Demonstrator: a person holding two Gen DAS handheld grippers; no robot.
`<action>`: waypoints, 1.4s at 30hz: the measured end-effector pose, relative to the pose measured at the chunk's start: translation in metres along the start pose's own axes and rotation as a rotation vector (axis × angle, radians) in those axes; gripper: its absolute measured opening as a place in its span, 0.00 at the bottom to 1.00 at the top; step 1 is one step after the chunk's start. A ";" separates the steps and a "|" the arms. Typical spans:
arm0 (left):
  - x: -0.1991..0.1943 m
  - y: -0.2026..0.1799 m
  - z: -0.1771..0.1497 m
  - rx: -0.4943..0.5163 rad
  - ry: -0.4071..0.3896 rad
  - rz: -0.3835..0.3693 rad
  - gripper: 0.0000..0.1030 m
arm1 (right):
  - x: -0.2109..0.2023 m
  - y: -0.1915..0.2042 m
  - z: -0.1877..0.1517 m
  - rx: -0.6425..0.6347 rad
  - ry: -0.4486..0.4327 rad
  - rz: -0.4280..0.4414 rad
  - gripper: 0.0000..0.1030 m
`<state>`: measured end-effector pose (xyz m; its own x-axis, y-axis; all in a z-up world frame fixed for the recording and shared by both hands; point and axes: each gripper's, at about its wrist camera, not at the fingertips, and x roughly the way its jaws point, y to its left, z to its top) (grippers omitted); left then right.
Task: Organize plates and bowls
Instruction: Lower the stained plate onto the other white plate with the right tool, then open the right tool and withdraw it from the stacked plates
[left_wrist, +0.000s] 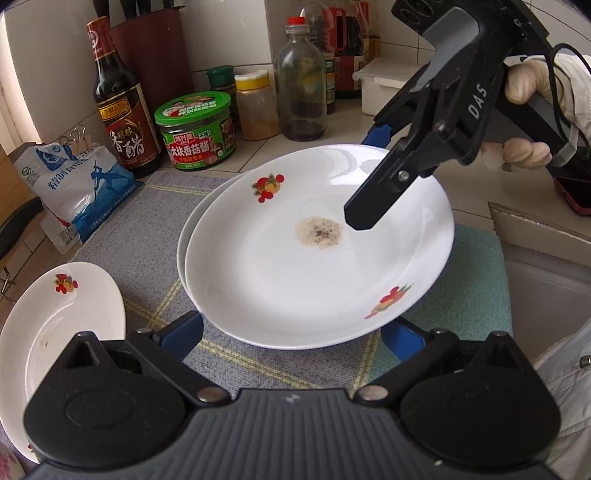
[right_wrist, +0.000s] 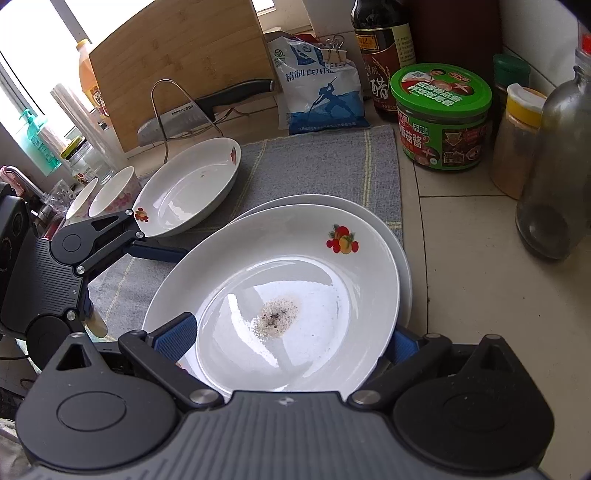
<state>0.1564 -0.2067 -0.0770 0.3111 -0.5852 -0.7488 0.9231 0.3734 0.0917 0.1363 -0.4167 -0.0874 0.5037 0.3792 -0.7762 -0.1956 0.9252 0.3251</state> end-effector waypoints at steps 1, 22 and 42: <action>0.000 0.000 0.000 0.000 -0.001 0.001 0.99 | -0.001 0.001 0.000 0.003 -0.001 -0.003 1.00; -0.003 0.001 -0.004 -0.098 0.002 0.029 0.99 | -0.009 0.016 -0.009 0.023 0.026 -0.108 1.00; -0.019 -0.013 -0.008 -0.244 -0.030 0.149 0.99 | -0.014 0.039 -0.023 -0.079 -0.019 -0.222 1.00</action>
<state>0.1366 -0.1949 -0.0693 0.4494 -0.5302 -0.7190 0.7859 0.6173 0.0361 0.1025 -0.3855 -0.0757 0.5572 0.1666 -0.8135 -0.1432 0.9843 0.1035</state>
